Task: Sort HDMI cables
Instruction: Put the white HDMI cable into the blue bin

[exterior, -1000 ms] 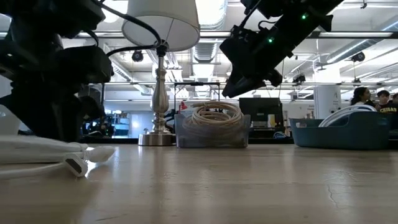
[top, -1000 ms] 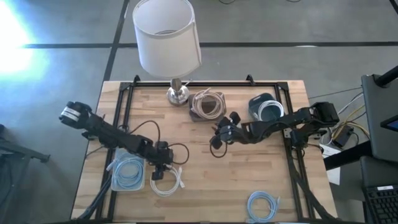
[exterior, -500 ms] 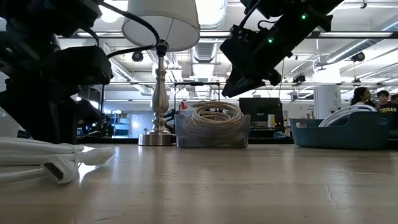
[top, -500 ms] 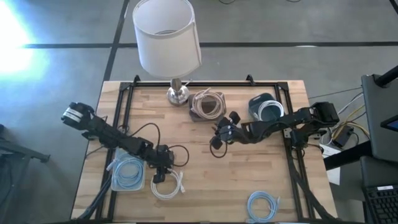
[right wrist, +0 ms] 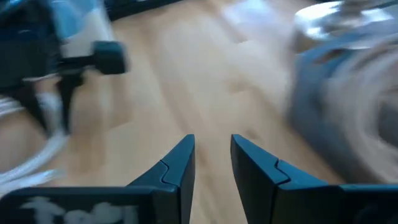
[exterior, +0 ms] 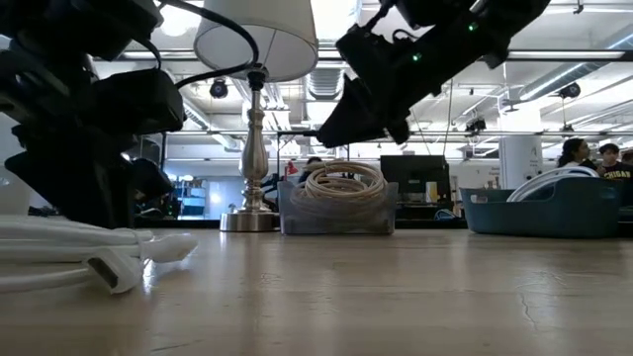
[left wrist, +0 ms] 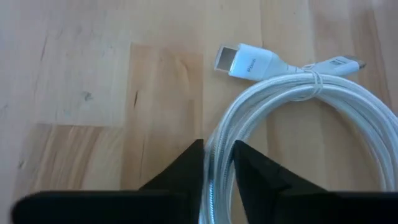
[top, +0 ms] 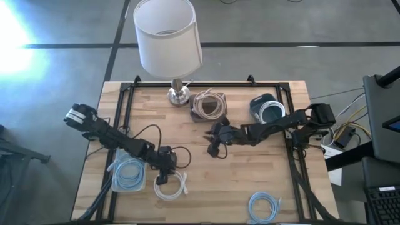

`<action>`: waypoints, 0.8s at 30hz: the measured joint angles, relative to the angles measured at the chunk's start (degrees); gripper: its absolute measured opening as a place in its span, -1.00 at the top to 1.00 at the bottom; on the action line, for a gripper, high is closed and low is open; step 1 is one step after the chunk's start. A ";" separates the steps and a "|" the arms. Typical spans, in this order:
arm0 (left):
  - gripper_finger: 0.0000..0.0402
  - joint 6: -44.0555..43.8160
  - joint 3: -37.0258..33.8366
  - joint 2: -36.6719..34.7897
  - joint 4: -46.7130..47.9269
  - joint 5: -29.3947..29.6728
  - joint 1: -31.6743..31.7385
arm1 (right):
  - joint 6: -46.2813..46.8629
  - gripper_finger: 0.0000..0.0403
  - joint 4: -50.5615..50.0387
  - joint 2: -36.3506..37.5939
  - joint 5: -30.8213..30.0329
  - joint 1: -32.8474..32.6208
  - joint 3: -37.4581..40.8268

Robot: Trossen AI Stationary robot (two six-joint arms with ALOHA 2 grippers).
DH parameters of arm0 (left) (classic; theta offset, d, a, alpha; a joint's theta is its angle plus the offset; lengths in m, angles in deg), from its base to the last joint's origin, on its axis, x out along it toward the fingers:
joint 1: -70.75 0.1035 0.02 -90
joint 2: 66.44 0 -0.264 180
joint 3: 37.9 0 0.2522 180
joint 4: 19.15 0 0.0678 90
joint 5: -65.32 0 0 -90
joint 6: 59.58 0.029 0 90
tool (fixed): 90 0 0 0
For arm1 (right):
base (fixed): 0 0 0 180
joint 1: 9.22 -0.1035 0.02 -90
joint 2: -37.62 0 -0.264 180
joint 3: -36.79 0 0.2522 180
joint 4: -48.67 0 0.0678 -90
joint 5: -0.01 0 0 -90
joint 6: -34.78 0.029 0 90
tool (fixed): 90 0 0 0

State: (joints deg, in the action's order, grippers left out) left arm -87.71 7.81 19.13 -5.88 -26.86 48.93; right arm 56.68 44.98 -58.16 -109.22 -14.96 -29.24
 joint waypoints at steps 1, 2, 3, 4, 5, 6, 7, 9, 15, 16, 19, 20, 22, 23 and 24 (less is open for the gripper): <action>0.65 0.02 0.00 -0.17 -0.04 0.45 -0.02 | -0.12 0.50 1.22 -0.71 2.25 0.01 0.00; 0.74 0.20 0.00 -0.41 0.01 1.55 -0.02 | -0.44 0.50 2.30 -1.44 4.30 0.02 0.00; 0.82 0.79 0.04 -0.55 0.09 3.21 -0.02 | -1.09 0.50 3.63 -2.11 6.11 0.00 0.00; 0.89 1.48 0.16 -0.74 0.16 5.10 0.00 | -1.69 0.50 4.91 -2.71 7.74 -0.03 0.00; 0.92 1.94 0.37 -0.86 0.44 7.77 0.00 | -1.99 0.50 5.72 -3.22 9.47 -0.04 0.00; 0.93 2.11 0.54 -0.96 0.66 10.81 0.00 | -1.92 0.50 6.77 -3.81 11.65 -0.04 -0.05; 0.92 2.21 0.75 -1.09 0.99 13.76 0.00 | -1.27 0.50 7.25 -4.30 13.80 -0.02 -0.38; 0.88 3.52 1.21 -1.15 1.83 19.19 0.07 | -0.06 0.50 7.15 -5.43 17.22 -0.02 -1.46; 0.88 10.36 4.18 -1.24 1.06 28.59 0.26 | -3.14 0.50 7.06 -11.00 18.83 -0.28 -8.08; 0.89 10.78 4.61 -1.24 1.16 29.58 0.34 | -3.83 0.50 6.65 -12.21 18.83 -0.28 -9.28; 0.90 11.93 5.79 -1.26 0.77 31.13 0.39 | -6.44 0.50 5.16 -16.12 18.81 -0.26 -13.73; 0.90 12.20 6.04 -1.30 0.71 31.14 0.37 | -7.16 0.50 3.42 -17.32 18.81 -0.26 -15.26; 0.89 12.67 6.32 -1.30 0.73 31.04 0.37 | -7.43 0.50 -0.48 -19.53 18.78 -0.26 -18.84; 0.88 13.02 6.36 -1.30 0.75 31.04 0.37 | -7.50 0.50 -3.42 -20.42 18.78 -0.26 -20.45; 0.88 13.06 6.36 -1.30 0.73 31.04 0.37 | -7.58 0.50 -6.74 -21.33 18.67 -0.26 -22.06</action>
State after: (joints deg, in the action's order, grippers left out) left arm -74.65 14.17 17.83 -5.15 4.18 49.30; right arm 49.10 38.24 -79.50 -90.55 -15.22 -51.31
